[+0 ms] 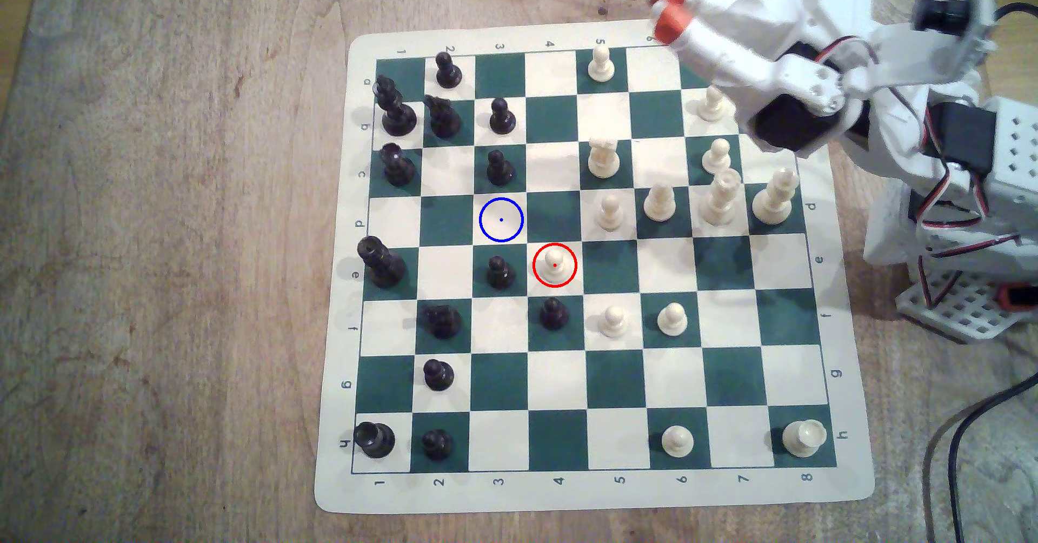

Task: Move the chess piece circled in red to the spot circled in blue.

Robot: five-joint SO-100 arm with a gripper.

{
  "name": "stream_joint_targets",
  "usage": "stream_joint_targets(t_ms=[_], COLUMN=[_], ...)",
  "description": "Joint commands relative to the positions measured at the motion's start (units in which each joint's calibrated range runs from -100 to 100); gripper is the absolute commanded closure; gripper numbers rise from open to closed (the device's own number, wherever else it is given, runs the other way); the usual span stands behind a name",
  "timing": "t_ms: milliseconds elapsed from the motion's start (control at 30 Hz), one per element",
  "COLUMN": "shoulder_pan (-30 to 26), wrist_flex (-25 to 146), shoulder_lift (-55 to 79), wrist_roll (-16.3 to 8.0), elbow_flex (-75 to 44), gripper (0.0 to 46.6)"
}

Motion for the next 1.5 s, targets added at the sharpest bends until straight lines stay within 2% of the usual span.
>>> stream_joint_targets(t_ms=[0,133,467,533,600,733,1167,1467], shoulder_pan=[-3.9,-3.6,-8.7,-9.6,-10.7,-12.3,-13.3,-11.9], wrist_flex=[11.7,20.3,46.0,48.3,50.8,50.6,48.7,49.1], shoulder_lift=[0.8,8.1,39.3,43.2,49.1,57.3,76.5,86.2], wrist_roll=[5.4,2.5,2.0,1.6,0.1,-1.8,-1.2,-0.8], elbow_flex=[-8.3,-18.3,-43.6,-46.0,-49.9,-53.6,-62.0,-67.9], gripper=[46.4,46.4,46.3,46.3,46.0,41.6,36.0,35.7])
